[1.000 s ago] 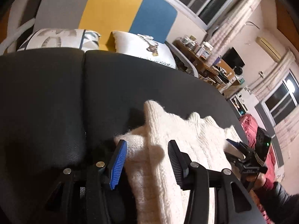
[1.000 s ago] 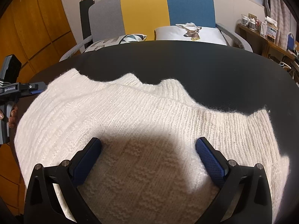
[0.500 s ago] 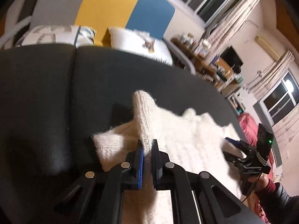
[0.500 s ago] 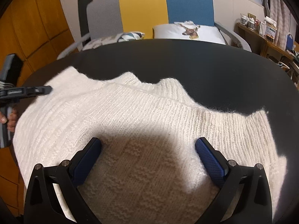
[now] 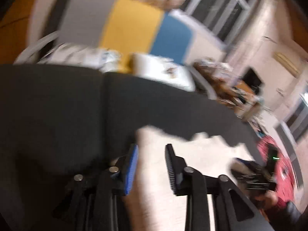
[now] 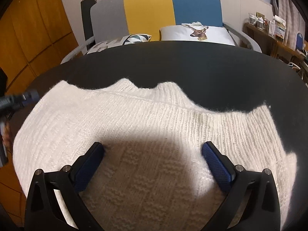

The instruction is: Fold clothes

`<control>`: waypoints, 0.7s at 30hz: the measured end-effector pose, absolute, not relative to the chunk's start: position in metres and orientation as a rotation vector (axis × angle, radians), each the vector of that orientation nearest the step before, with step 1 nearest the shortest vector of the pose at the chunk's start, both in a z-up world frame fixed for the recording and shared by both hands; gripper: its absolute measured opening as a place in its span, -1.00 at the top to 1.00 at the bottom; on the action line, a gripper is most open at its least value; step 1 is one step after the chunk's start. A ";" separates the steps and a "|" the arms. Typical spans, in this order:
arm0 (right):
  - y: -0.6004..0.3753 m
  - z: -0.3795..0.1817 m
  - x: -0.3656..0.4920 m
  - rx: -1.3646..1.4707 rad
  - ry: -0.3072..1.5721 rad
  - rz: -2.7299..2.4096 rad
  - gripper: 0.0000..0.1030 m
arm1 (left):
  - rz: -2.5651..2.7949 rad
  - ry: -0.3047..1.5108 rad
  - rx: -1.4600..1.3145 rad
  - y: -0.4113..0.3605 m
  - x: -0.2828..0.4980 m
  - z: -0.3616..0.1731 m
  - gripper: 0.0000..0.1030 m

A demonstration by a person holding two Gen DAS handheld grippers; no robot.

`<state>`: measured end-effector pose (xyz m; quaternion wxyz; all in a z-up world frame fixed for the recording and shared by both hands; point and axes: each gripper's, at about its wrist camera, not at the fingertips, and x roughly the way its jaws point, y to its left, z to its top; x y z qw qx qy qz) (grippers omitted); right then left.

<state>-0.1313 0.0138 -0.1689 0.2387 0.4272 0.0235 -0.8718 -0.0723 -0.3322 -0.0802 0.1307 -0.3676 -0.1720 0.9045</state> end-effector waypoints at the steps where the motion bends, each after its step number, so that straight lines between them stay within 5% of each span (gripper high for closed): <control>1: 0.013 -0.169 -0.131 1.169 0.063 -2.387 -1.00 | 2.565 -0.385 -1.087 -0.316 -0.081 -0.079 0.34; 4: 0.015 -0.169 -0.128 1.162 0.057 -2.388 -1.00 | 2.356 -0.011 -1.149 -0.256 -0.108 -0.086 0.33; 8: 0.018 -0.169 -0.129 1.154 0.044 -2.385 -1.00 | 2.177 0.153 -1.251 -0.207 -0.143 -0.107 0.33; 14: 0.024 -0.167 -0.131 1.146 0.014 -2.371 -1.00 | 2.135 0.091 -1.359 -0.187 -0.163 -0.133 0.29; 19: 0.021 -0.164 -0.132 1.168 0.035 -2.372 -1.00 | 2.268 0.135 -1.300 -0.184 -0.152 -0.131 0.83; 21: 0.021 -0.156 -0.132 1.170 0.036 -2.373 -1.00 | 2.311 0.091 -1.291 -0.193 -0.150 -0.128 0.88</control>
